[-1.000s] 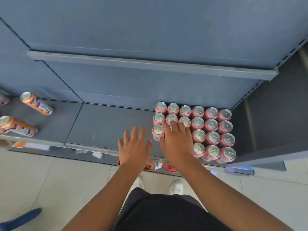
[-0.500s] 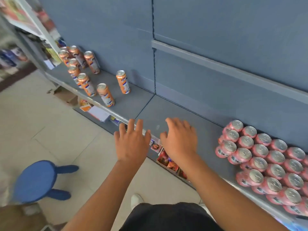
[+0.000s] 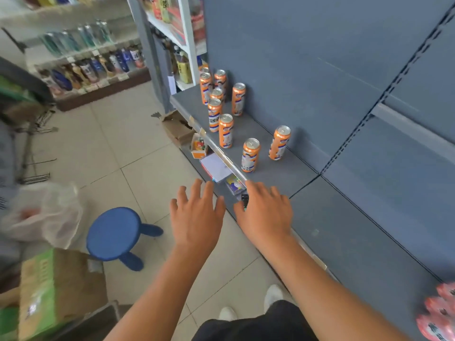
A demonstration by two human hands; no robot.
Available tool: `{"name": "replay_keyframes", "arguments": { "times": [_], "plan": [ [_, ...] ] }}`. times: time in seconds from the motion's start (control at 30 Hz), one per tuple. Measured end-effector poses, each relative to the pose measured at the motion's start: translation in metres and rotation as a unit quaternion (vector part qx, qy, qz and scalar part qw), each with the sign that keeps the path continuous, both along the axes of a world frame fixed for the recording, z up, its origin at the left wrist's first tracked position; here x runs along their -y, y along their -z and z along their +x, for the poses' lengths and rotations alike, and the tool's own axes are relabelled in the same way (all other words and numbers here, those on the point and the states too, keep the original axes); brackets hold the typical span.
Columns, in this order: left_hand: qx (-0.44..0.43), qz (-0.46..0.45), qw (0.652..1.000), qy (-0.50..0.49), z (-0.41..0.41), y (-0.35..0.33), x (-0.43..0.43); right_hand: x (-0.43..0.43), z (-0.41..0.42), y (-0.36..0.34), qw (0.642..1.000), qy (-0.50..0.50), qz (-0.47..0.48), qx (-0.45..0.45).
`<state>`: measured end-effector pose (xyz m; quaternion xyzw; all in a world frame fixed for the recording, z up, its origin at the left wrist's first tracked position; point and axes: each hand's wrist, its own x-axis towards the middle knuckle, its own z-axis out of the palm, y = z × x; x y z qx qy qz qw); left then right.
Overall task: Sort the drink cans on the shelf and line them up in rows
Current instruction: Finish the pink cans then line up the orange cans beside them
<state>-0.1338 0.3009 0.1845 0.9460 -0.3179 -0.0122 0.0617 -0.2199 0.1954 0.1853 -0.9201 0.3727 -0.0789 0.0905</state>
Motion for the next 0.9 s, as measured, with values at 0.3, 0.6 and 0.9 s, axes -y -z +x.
{"name": "replay_keyframes", "arguments": {
  "times": [0.3, 0.6, 0.9],
  "plan": [
    [-0.001, 0.029, 0.998, -0.048, 0.087, -0.004, 0.058, 0.073, 0.102, 0.003, 0.998, -0.057, 0.006, 0.004],
    [-0.014, 0.033, 0.993, -0.114, 0.172, -0.008, 0.120, 0.150, 0.206, -0.005, 0.991, -0.134, 0.006, 0.001],
    [-0.045, 0.039, 0.988, -0.143, 0.272, 0.002, 0.132, 0.178, 0.313, 0.004, 0.988, -0.143, 0.049, -0.028]
  ]
}}
